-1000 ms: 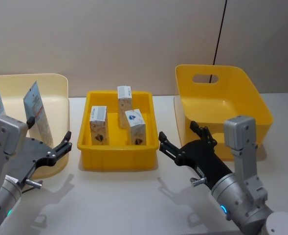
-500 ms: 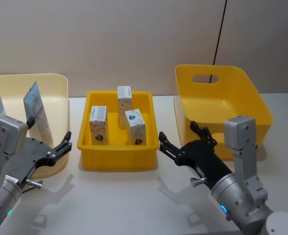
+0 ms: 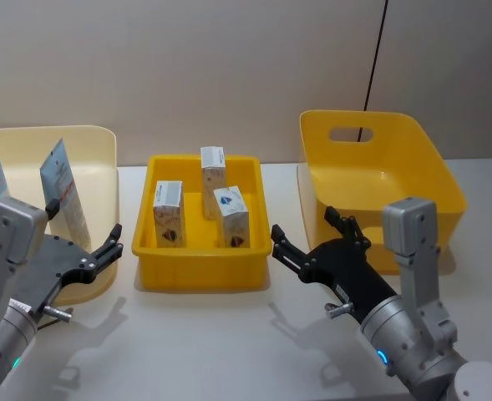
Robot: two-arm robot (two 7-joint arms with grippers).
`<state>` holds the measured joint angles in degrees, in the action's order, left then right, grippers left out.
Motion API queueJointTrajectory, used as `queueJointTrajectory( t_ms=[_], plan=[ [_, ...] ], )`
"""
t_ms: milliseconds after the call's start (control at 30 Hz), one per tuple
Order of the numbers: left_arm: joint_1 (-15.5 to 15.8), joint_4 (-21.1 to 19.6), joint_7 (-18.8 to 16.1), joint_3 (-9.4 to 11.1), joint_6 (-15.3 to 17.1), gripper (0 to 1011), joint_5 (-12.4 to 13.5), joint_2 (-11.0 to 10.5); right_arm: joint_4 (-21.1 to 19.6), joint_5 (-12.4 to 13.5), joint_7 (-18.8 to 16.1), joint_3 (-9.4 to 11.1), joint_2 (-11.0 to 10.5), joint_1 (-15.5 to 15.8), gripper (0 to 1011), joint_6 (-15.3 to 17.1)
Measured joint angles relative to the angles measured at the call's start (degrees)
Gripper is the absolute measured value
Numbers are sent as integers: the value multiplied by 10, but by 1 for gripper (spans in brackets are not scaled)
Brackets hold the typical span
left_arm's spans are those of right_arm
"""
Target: Bimanual collaborative sorting of washing and personal care products
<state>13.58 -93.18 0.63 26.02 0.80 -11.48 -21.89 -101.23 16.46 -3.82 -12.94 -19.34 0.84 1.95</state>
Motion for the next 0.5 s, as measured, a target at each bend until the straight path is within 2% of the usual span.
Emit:
queueJointTrajectory(
  t_ms=[500],
  plan=[
    [2,2,5,-2,0,1000,-2,0,0,0,0,0,0,0,1001,0]
  ],
)
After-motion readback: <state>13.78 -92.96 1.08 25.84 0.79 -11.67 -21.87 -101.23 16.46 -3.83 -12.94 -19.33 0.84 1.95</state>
